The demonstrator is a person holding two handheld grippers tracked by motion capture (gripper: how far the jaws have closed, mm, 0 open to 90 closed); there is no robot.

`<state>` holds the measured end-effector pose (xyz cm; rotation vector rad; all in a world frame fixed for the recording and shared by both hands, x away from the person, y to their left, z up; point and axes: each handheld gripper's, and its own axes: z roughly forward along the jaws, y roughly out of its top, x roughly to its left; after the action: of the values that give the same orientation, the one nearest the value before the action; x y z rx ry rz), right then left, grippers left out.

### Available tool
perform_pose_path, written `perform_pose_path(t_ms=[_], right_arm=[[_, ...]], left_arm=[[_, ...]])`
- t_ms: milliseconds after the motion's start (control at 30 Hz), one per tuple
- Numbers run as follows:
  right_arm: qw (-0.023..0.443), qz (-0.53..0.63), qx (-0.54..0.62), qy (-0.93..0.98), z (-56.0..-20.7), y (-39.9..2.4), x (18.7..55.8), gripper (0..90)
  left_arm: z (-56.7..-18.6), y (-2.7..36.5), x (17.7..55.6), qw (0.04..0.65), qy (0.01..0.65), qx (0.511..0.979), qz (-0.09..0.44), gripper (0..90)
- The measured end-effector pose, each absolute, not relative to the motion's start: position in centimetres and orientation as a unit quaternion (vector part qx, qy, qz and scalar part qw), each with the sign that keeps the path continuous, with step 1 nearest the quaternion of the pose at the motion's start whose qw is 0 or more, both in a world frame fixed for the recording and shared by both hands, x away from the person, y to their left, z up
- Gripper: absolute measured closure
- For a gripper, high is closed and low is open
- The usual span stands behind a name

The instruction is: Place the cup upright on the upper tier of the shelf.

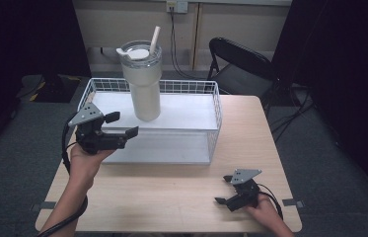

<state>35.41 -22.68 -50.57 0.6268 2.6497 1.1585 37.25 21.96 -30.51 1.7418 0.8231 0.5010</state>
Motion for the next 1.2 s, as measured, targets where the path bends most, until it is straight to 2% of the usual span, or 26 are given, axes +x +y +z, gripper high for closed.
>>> perform_pose_path(t_ms=[433, 1200], right_arm=[[0.091, 0.390, 0.212, 0.892, -50.6, -22.7, 35.4, 12.0], [0.091, 0.390, 0.212, 0.892, -50.6, -22.7, 35.4, 12.0]], left_arm=[[-30.6, 22.9, 36.0, 0.545, 0.347, 0.734, 0.211, 15.9], [-34.0, 24.6, 34.4, 0.531, 0.360, 0.740, 0.201, 16.5]])
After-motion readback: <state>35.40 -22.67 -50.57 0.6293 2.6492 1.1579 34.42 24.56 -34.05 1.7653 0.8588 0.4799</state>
